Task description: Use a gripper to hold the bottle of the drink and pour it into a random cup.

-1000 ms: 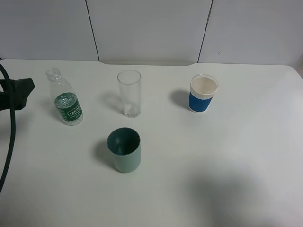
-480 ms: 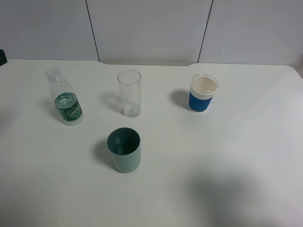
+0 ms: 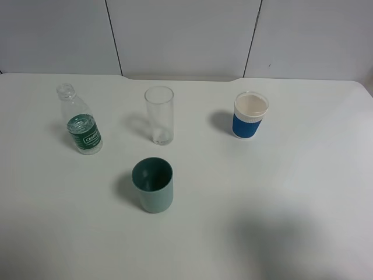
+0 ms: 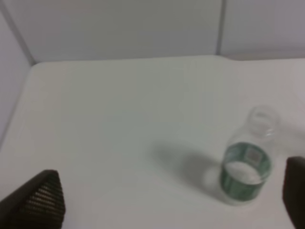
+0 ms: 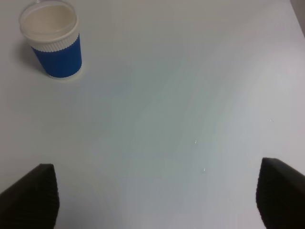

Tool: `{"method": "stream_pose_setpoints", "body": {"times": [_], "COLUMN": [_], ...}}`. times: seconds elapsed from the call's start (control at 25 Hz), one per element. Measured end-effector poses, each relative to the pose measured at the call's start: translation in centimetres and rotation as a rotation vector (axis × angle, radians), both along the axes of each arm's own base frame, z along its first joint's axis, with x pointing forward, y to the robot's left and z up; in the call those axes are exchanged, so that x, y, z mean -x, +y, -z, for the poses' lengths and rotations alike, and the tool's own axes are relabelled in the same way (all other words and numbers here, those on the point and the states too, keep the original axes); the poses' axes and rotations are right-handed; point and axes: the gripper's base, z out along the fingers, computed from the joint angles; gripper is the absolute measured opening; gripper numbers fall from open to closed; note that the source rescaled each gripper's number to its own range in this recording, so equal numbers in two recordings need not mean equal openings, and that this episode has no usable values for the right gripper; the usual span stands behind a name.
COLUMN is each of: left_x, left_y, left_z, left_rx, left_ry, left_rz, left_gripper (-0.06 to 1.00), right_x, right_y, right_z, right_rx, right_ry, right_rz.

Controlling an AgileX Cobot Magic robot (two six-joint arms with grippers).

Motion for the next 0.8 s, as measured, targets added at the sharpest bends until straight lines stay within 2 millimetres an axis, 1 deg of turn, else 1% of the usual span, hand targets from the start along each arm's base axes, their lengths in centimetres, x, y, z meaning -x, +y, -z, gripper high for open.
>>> {"method": "stream_pose_setpoints", "body": {"times": [0.12, 0.24, 0.28, 0.32, 0.36, 0.8], "left_x": [2.0, 3.7, 4.2, 4.2, 5.1, 9.1], "left_y": [0.7, 1.0, 0.9, 0.9, 0.7, -0.3], "left_z": [-0.2, 0.0, 0.1, 0.1, 0.3, 1.6], "left_rx": [-0.001, -0.02, -0.029, -0.029, -0.029, 0.02], "left_ry": [-0.019, -0.015, -0.005, -0.005, -0.005, 0.006], "left_rz": [-0.086, -0.142, -0.145, -0.145, -0.131, -0.099], "left_gripper": [0.89, 0.89, 0.89, 0.89, 0.89, 0.89], "right_x": [0.0, 0.0, 0.0, 0.0, 0.0, 0.0], "right_y": [0.0, 0.0, 0.0, 0.0, 0.0, 0.0], "right_z": [0.0, 0.0, 0.0, 0.0, 0.0, 0.0], "right_rx": [0.0, 0.0, 0.0, 0.0, 0.0, 0.0], "right_ry": [0.0, 0.0, 0.0, 0.0, 0.0, 0.0], "right_rz": [0.0, 0.0, 0.0, 0.0, 0.0, 0.0]}}
